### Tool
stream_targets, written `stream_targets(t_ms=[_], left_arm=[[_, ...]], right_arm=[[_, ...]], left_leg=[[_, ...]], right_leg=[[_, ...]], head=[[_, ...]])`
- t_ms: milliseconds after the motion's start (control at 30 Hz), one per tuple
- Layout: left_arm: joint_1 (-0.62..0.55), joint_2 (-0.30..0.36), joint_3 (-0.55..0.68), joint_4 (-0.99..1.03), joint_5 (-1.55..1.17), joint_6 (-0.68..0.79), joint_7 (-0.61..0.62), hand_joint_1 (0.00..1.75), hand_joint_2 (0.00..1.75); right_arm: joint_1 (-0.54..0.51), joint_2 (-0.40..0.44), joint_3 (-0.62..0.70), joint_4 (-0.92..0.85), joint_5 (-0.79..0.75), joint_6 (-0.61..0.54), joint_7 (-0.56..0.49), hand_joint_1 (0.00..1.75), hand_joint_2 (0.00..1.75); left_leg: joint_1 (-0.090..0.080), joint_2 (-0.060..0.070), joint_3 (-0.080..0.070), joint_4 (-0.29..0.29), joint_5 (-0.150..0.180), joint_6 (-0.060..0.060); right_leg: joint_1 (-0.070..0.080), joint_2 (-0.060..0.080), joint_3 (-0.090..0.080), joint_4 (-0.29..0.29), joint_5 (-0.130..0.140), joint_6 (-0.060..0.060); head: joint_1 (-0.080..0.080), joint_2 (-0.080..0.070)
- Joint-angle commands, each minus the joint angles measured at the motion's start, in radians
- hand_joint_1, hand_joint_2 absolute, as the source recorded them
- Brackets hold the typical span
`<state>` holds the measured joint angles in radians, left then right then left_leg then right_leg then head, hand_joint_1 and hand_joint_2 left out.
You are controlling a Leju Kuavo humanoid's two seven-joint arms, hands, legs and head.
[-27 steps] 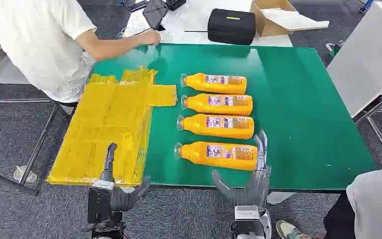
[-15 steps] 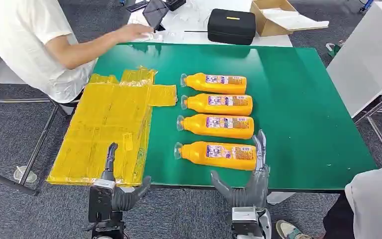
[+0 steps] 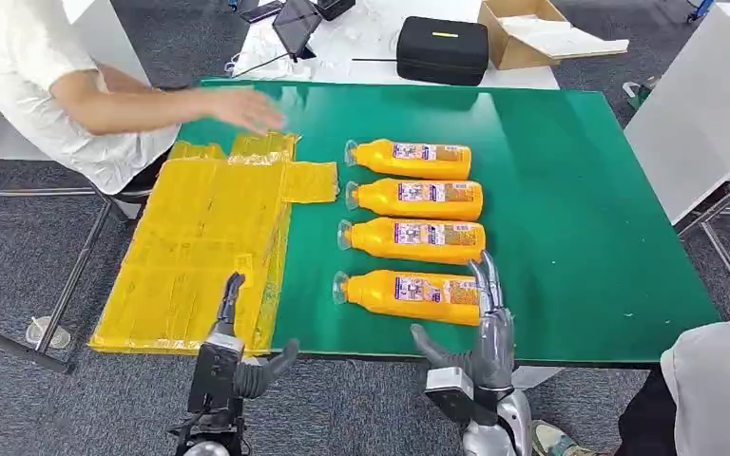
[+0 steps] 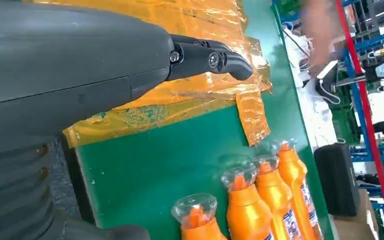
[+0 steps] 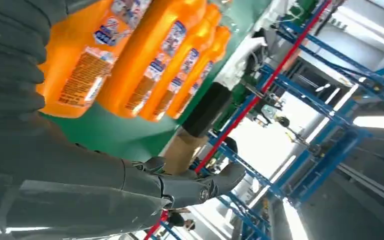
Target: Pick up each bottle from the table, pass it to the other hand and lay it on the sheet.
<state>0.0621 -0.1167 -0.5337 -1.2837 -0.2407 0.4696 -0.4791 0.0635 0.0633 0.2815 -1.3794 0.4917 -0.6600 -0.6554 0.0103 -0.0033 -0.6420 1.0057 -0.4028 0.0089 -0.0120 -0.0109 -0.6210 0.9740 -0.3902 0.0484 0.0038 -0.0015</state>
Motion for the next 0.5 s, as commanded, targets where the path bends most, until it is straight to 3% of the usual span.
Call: stream_targets(t_ms=[33,233,500], left_arm=[[-0.044,0.007,-0.008,0.081,-0.016,-0.022,0.004,0.00,1.75],[-0.070,-0.013,-0.010,0.131,-0.018,-0.043,-0.007,0.00,1.75],[-0.081,-0.024,-0.020,0.115,-0.017,-0.055,-0.030,0.00,1.75]], right_arm=[[-0.056,-0.036,-0.024,0.141,0.108,0.007,0.090,0.00,1.75],[-0.128,-0.094,-0.089,0.317,0.369,-0.038,0.212,0.00,1.75],[-0.211,-0.098,-0.054,0.480,0.451,-0.017,0.286,0.00,1.75]], left_leg=[[0.000,0.000,0.004,-0.001,-0.001,0.000],[0.000,-0.001,0.006,-0.001,-0.001,0.001],[0.000,0.001,0.004,-0.001,-0.001,0.000]], right_leg=[[0.000,0.001,0.004,-0.001,-0.001,-0.001],[0.001,0.000,0.007,-0.002,-0.001,-0.001],[0.000,0.001,0.004,-0.001,0.000,-0.001]], head=[[0.000,0.000],[0.000,0.000],[0.000,0.000]])
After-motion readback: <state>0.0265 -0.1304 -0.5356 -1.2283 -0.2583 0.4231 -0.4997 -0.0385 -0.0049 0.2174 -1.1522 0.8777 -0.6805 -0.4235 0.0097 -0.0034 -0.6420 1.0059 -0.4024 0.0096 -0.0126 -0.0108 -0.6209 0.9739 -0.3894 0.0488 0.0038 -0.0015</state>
